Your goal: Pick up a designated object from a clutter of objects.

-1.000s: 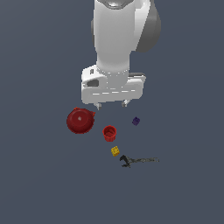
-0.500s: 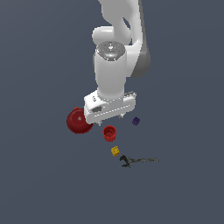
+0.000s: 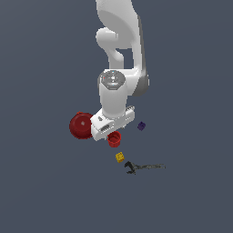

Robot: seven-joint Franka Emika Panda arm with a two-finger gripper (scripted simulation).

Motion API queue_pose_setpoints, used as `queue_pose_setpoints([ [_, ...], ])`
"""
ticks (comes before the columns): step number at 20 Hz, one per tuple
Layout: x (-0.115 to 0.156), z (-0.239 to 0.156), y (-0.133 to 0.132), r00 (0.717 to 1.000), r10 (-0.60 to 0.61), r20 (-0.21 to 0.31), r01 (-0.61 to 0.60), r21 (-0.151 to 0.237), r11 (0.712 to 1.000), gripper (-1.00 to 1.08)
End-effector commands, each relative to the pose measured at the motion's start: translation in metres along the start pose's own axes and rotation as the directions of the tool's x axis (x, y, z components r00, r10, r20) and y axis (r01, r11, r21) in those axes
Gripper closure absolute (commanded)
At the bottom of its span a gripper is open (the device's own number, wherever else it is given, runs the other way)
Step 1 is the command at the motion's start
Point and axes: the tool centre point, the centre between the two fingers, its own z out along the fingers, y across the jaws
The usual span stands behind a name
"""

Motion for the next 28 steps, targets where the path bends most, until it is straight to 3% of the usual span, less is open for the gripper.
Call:
queue_pose_setpoints([
  [1,-0.002,0.012,-0.001,0.999,-0.036,0.000,0.036,0.002,0.999,-0.92],
  [15,-0.007,0.035,-0.003,0.997,-0.083,0.001,0.083,0.005,0.997,-0.92],
  [28,-0.007,0.080,-0.003,0.996,-0.087,0.000,0.087,0.005,0.996,-0.92],
])
